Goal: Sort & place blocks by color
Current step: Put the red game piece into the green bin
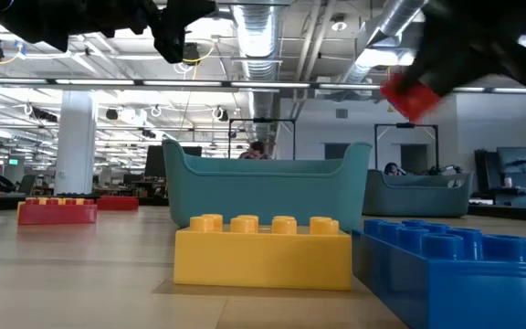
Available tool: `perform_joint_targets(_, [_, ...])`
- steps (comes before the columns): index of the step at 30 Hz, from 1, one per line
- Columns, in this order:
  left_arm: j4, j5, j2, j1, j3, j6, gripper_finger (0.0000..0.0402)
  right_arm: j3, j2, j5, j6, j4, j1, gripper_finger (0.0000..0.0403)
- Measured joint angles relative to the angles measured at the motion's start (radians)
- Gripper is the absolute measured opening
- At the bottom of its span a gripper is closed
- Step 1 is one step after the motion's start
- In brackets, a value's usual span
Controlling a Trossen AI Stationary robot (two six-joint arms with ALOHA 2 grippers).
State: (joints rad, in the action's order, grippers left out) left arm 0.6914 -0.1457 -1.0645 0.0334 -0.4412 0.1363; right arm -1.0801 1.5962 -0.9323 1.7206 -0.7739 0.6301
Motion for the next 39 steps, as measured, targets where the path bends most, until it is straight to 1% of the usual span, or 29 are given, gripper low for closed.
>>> perform_joint_targets(3, [-0.002,0.004,0.0,0.0,0.0,-0.001,0.0187,0.0,-0.022,-0.035,-0.223,0.145,-0.056,0.0088])
perform_joint_targets(5, [-0.002,0.004,0.0,0.0,0.0,-0.001,0.0187,0.0,-0.025,-0.026,-0.349,0.232,-0.088,0.0088])
perform_joint_targets(8, [-0.008,0.004,0.0,0.0,0.0,-0.001,0.0187,0.0,-0.026,0.023,-0.473,0.332,-0.129,0.0088])
perform_joint_targets(10, [-0.011,0.004,0.0,0.0,0.0,-0.001,0.0187,0.0,-0.026,0.056,-0.524,0.359,-0.143,0.0088])
perform_joint_targets(27, [-0.028,0.004,0.0,0.0,0.0,0.0,0.0187,0.0,-0.026,0.064,-0.56,0.364,-0.145,0.0093])
perform_joint_targets(32, [-0.029,0.022,0.0,0.0,0.0,0.001,0.0187,0.0,-0.026,0.069,-0.575,0.364,-0.147,0.0094])
perform_joint_targets(36, [-0.02,0.01,0.0,0.003,0.0,0.094,0.0187,0.0,-0.026,0.069,-0.578,0.366,-0.146,0.0094])
perform_joint_targets(39, [-0.014,0.003,0.0,0.004,-0.009,0.093,0.0187,0.0,-0.026,0.07,-0.581,0.368,-0.144,0.0095])
